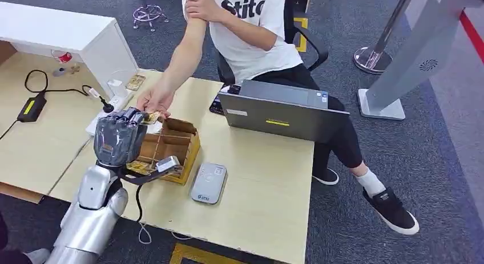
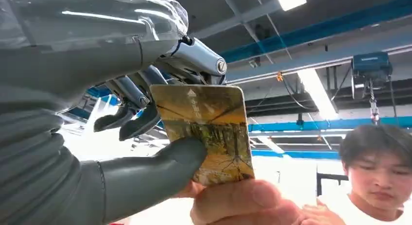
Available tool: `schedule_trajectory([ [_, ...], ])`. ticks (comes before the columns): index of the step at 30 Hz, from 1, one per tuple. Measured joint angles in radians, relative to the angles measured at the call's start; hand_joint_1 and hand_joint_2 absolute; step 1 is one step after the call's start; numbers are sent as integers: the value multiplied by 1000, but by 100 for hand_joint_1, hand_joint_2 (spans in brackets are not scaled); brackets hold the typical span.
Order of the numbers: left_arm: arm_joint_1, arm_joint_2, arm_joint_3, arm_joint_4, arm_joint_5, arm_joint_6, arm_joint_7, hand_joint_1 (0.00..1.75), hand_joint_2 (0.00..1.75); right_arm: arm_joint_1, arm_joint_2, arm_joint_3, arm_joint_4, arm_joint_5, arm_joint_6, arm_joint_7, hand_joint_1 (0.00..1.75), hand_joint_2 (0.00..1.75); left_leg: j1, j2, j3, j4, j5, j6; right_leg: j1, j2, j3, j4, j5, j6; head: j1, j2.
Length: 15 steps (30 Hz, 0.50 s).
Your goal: Pass the card to the sensor for recognition and then transmit it.
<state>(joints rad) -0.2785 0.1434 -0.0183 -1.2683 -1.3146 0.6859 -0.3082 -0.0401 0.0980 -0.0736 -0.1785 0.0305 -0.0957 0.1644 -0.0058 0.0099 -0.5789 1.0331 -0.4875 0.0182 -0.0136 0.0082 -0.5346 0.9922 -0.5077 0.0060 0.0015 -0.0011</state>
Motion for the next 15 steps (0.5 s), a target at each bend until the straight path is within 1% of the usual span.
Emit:
schedule_trajectory([
  [4, 44, -9, 1, -40, -3, 0, -4, 0, 175, 0, 1, -2, 0, -9, -1, -8, 0, 175, 0, -1, 0, 0, 0, 0, 0, -1, 0, 0, 0, 0, 0, 0],
  [9, 128, -26, -4, -112, -31, 0, -5, 0, 175, 1, 3, -6, 0, -16, -3, -8, 0, 175, 0, 0, 0, 0, -1, 0, 0, 0, -1, -1, -1, -1, 0, 0],
  [12, 176, -34, -22, -144, -32, 0, -5, 0, 175, 2, 4, -14, 0, -19, -4, -8, 0, 175, 0, 0, 0, 0, -1, 0, 0, 0, -1, -1, -1, -1, 0, 0],
  [15, 210, -38, -66, -152, 8, -4, 10, 0, 175, 4, 5, -25, 0, -26, -5, -10, 0, 175, 0, 0, 0, 0, -1, 0, 0, 0, -1, 0, -1, -1, 0, 0],
])
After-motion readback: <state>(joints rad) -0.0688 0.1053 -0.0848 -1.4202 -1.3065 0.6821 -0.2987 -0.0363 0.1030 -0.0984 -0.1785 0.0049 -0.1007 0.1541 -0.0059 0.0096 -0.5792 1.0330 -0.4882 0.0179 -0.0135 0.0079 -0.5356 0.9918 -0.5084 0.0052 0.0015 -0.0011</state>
